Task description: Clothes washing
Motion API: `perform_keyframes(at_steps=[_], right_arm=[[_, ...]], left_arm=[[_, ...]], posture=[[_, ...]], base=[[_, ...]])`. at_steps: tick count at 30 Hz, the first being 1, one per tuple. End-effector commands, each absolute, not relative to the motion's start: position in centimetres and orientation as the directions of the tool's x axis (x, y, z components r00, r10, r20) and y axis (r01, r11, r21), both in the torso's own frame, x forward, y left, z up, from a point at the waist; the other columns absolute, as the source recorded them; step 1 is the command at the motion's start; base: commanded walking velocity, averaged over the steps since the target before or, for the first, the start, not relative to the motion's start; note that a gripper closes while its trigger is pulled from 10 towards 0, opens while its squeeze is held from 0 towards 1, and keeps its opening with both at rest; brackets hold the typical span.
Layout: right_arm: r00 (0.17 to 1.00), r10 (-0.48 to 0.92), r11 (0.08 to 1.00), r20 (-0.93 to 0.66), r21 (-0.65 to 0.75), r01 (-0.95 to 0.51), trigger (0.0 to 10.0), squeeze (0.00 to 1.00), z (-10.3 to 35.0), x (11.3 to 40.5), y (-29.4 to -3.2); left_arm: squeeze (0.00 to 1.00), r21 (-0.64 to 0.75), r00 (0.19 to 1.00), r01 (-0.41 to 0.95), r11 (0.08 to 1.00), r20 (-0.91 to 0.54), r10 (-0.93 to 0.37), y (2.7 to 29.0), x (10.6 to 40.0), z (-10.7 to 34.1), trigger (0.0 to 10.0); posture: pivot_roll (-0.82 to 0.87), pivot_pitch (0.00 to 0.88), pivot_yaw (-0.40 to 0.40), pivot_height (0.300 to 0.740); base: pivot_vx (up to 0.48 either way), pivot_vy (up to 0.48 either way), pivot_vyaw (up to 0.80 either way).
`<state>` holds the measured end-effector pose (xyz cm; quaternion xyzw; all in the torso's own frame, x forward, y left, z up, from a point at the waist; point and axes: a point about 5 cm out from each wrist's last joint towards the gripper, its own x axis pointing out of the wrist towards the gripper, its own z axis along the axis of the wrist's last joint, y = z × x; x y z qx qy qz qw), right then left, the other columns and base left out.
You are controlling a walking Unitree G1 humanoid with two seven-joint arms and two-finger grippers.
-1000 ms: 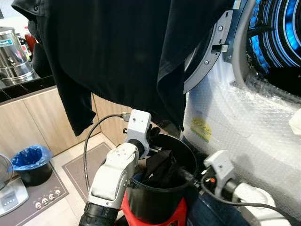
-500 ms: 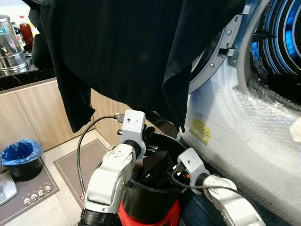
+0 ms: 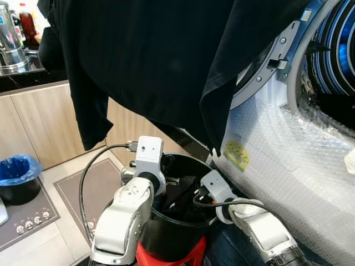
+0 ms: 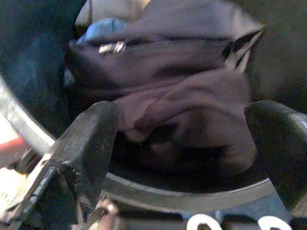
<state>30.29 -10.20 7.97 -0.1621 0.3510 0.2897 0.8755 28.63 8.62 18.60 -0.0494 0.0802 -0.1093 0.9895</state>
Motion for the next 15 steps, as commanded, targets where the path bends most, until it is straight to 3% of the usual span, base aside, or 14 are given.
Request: perform_keyframes(at_steps=[1, 15], right_arm=[[0.571, 0.374, 0.783, -0.731, -0.080, -0.616, 10.0, 0.00, 8.00, 30.42, -10.14], [0.556, 0.368, 0.784, -0.746, -0.073, -0.617, 10.0, 0.00, 7.93, 30.29, -9.78]], left_arm=[[0.00, -0.134, 0.963, 0.199, 0.971, -0.157, -0.219, 8.48, 28.10, 18.72, 10.0], [0.00, -0.137, 0.963, 0.188, 0.973, -0.170, -0.210, 8.60, 27.76, 18.68, 10.0]], posture=[[0.09, 0.085, -0.192, 0.740], [0.09, 0.089, -0.193, 0.740]], base=[[0.000, 0.000, 0.00], [0.000, 0.000, 0.00]])
